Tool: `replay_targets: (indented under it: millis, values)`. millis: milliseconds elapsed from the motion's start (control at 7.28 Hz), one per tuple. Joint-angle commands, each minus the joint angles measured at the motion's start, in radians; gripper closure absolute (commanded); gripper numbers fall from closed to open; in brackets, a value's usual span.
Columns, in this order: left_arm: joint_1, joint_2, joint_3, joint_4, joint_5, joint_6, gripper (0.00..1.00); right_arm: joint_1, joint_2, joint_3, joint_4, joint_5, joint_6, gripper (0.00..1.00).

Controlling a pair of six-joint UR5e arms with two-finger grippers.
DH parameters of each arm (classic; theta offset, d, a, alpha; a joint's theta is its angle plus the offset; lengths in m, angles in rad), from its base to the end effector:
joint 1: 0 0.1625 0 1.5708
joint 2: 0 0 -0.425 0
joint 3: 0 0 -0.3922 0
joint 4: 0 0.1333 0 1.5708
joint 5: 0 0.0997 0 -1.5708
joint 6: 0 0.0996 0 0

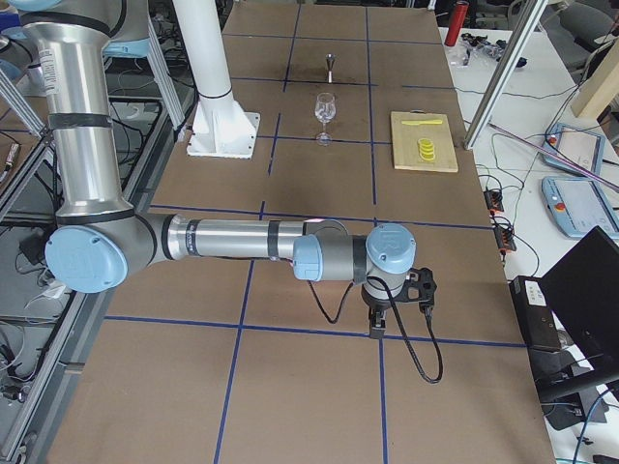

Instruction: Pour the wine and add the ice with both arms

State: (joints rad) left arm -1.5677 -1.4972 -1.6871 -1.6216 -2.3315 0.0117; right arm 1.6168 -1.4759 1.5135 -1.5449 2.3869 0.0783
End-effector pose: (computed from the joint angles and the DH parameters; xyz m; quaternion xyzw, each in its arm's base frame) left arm -0.0632 -0.4668 0.6321 0.0450 0.3706 0.0242 0.9274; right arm 0.0853 -0.5327 0.6326 0.0227 -0.3970 0.0444 0.9164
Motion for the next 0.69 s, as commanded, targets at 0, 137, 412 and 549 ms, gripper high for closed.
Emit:
replay_targets:
  millis: [0,137,412,549]
  values:
    - [0.0,0.0,0.001,-0.012,-0.002,0.004,0.0,0.0,0.0,0.001,0.0,0.0,0.0,0.0]
    - [0.0,-0.003,0.001,-0.032,-0.002,-0.004,0.0,0.0,0.002,0.002,0.0,0.0,0.0,0.0]
    - [-0.047,-0.018,0.001,-0.047,0.0,-0.006,0.0,0.0,0.002,0.004,0.002,0.0,0.0,0.0]
    - [-0.076,-0.031,0.0,-0.046,0.0,-0.004,0.0,0.0,0.002,0.004,0.002,0.0,0.0,0.0]
